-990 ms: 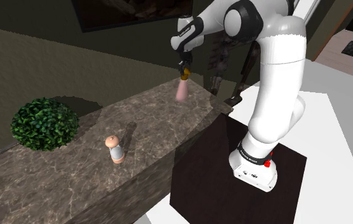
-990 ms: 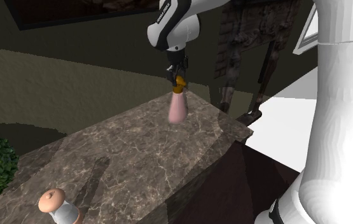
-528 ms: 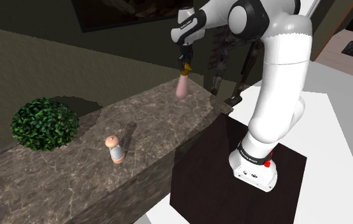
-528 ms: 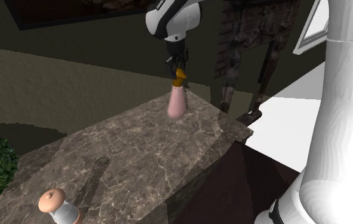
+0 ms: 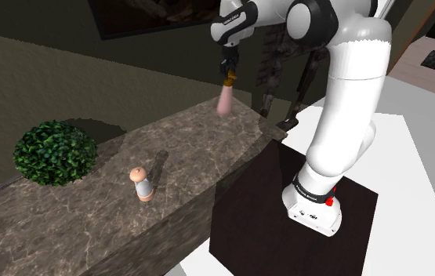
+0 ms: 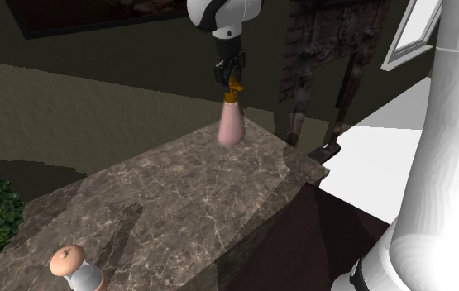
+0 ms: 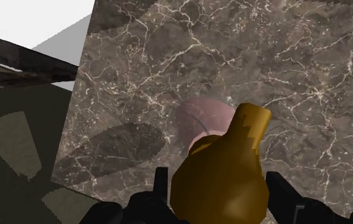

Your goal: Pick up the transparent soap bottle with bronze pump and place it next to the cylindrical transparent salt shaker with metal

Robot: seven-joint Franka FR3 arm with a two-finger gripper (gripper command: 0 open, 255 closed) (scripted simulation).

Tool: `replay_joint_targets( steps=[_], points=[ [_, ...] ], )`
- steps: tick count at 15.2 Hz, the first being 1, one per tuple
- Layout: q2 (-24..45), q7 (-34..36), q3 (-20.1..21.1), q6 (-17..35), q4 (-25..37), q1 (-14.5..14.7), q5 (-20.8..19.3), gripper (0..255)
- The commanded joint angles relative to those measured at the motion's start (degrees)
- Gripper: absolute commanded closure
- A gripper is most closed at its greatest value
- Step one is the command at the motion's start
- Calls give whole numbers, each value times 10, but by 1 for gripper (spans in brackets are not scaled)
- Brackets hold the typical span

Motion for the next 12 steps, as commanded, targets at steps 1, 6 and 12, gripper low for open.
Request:
replay_joint_targets(
  steps=[1,6,12],
  points=[
    [-7,-1,-1,-15,8,0,-1,255],
    [-19,-3,-1,-49,31,1,-3,255],
    [-30,-6,-2,-91,63,2,-4,255]
  ],
)
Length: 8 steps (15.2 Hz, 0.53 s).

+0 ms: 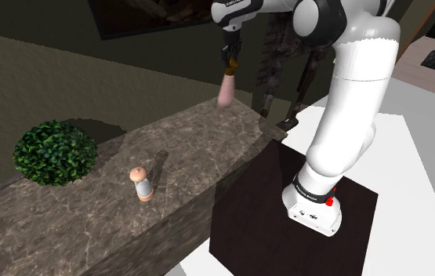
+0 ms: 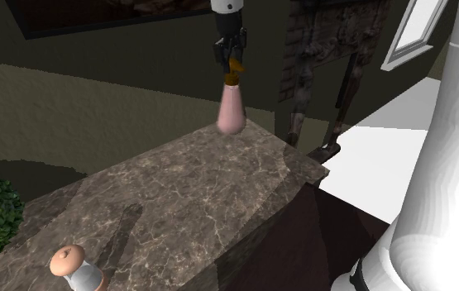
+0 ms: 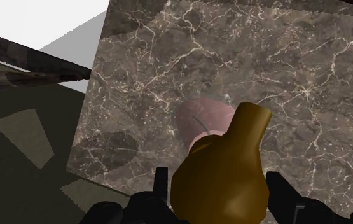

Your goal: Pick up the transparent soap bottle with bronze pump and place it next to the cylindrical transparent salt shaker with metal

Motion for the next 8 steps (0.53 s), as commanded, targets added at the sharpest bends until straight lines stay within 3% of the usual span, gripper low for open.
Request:
replay_joint_targets(
  steps=[1,8],
  points=[
    [-2,0,0,-15,13,1,0,255],
    [-9,-5,0,-67,59,1,0,255]
  ],
)
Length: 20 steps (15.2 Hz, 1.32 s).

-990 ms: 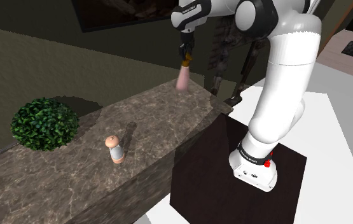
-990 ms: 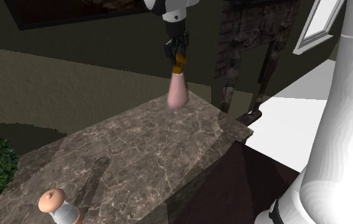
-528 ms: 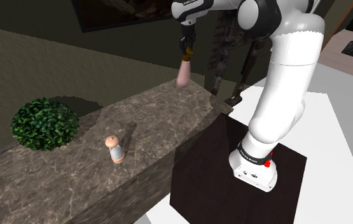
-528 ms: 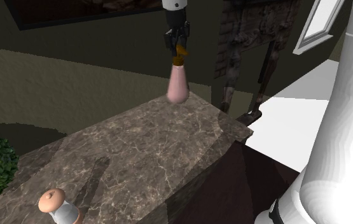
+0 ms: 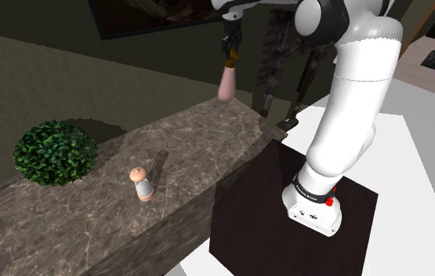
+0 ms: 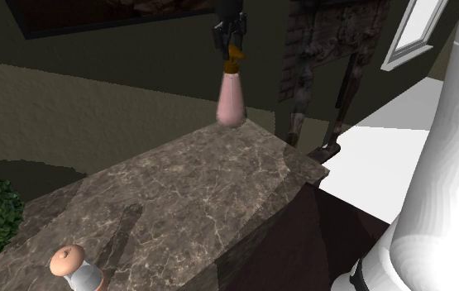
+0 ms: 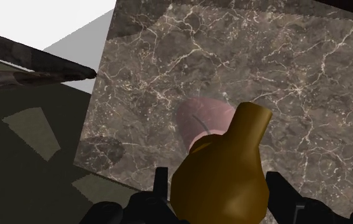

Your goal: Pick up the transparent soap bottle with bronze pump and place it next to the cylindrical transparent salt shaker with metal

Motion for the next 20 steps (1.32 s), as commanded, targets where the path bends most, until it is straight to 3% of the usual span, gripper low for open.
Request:
replay_joint_targets(
  steps=[1,20],
  points=[
    [-1,-2,0,-17,16,-1,0,255],
    [24,-21,-3,-174,199,-8,9,255]
  ],
)
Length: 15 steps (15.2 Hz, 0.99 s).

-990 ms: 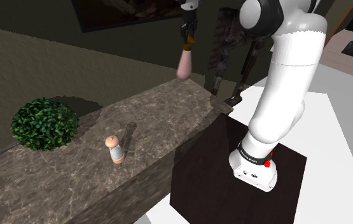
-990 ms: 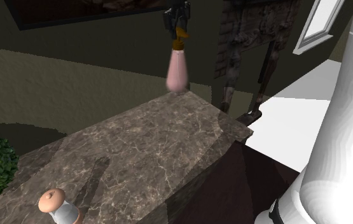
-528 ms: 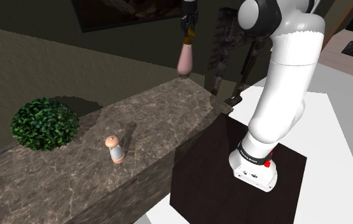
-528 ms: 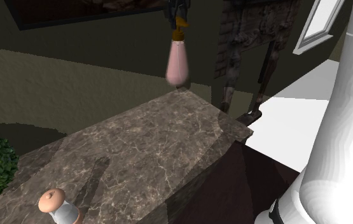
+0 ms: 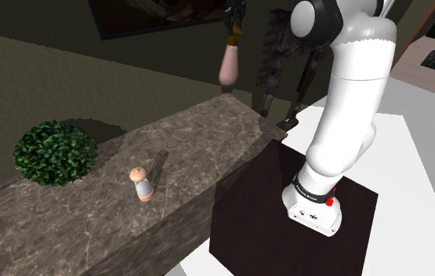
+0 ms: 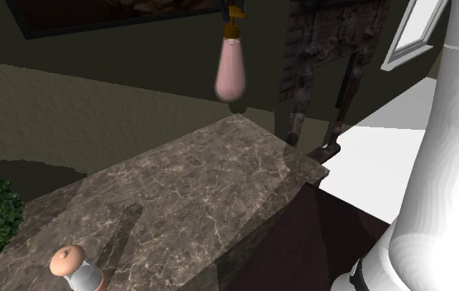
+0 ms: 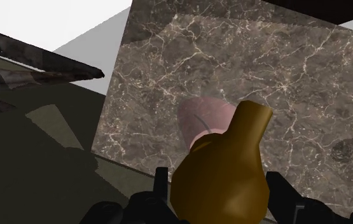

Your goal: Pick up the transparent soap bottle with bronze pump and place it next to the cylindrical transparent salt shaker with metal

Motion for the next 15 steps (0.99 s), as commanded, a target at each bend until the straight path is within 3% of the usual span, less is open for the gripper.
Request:
replay_joint_targets(
  steps=[1,9,15],
  points=[
    [7,-3,0,-19,26,-2,2,255],
    [45,-13,-2,-97,142,-12,11,255],
    [-29,69,21,-52,15,54,-15,255]
  ],
)
